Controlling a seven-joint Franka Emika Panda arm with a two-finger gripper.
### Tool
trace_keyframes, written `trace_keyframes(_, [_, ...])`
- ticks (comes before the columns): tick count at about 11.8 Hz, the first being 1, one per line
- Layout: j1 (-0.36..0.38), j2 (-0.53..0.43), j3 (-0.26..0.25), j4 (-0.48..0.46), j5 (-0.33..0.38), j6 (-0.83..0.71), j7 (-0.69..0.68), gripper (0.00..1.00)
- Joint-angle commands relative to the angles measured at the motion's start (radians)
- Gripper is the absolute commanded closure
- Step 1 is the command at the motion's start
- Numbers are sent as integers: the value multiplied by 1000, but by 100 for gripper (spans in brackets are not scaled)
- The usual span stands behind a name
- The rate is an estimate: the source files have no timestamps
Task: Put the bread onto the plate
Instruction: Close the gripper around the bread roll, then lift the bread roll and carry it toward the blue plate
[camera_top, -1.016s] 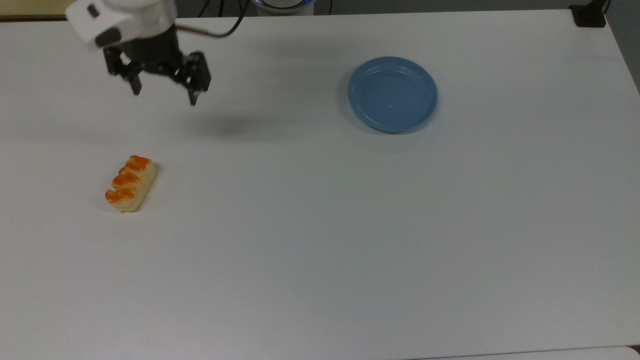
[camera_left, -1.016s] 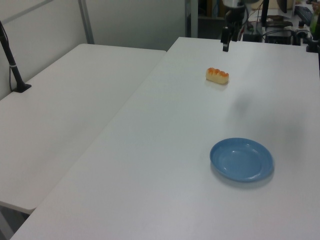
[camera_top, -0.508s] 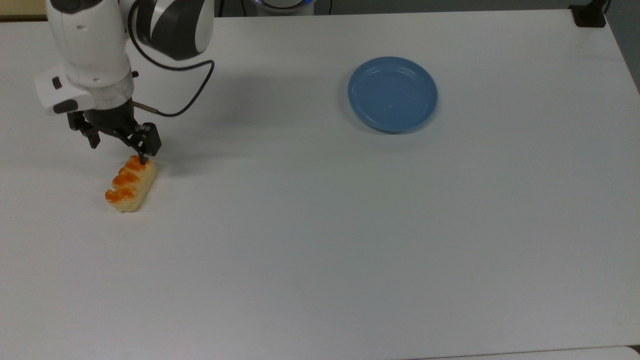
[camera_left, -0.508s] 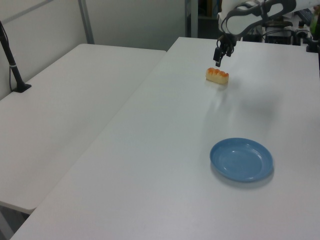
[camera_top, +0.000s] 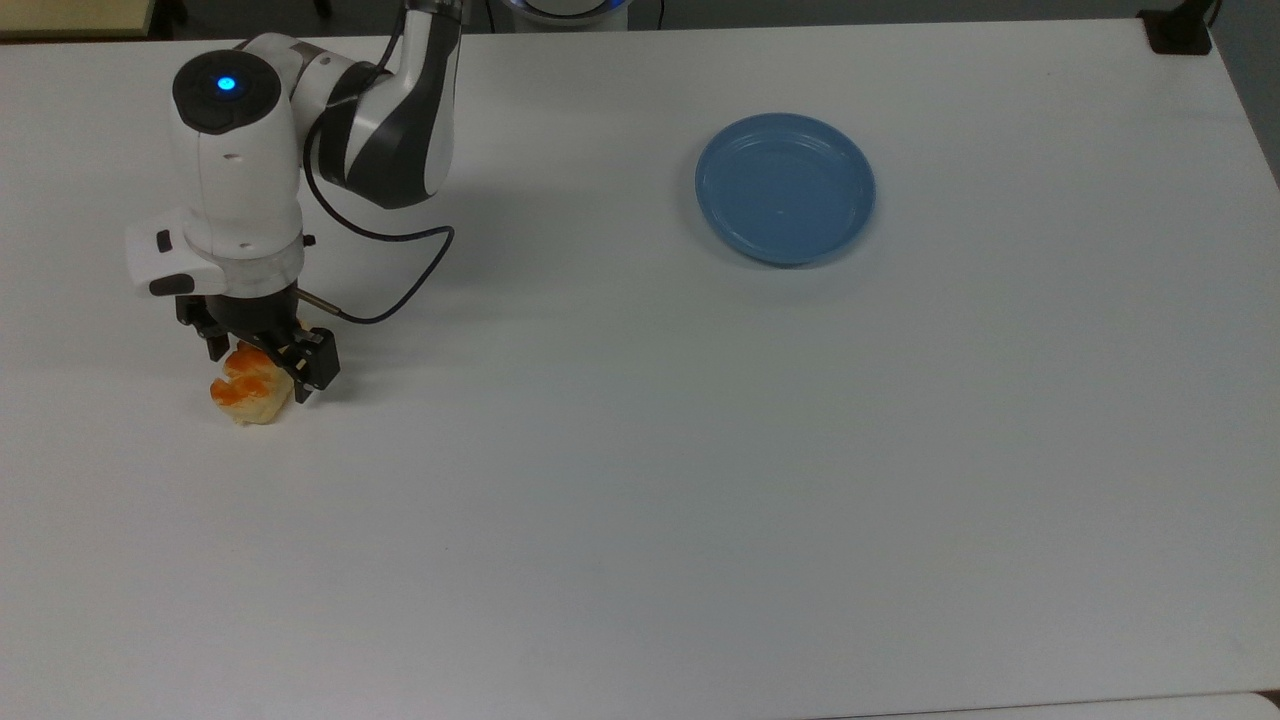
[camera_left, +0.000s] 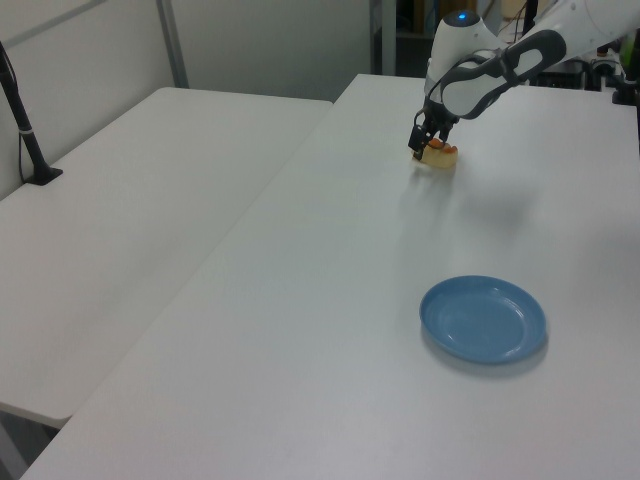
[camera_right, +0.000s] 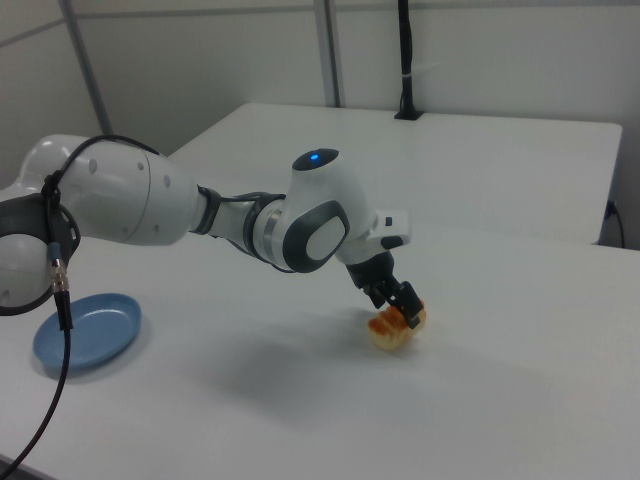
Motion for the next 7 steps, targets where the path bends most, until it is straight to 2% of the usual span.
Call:
trace_keyframes(1, [8, -13, -7, 6, 6, 3, 5, 41])
trace_keyframes(2, [4, -40, -5, 3, 6, -8, -45, 58])
trace_keyframes(4, [26, -139, -5, -14, 11, -159, -116, 62])
trace_keyframes(6, [133, -232, -5, -34, 17, -331, -133, 61])
trace_keyframes(7, [211, -265, 1, -51, 20, -396, -119, 61])
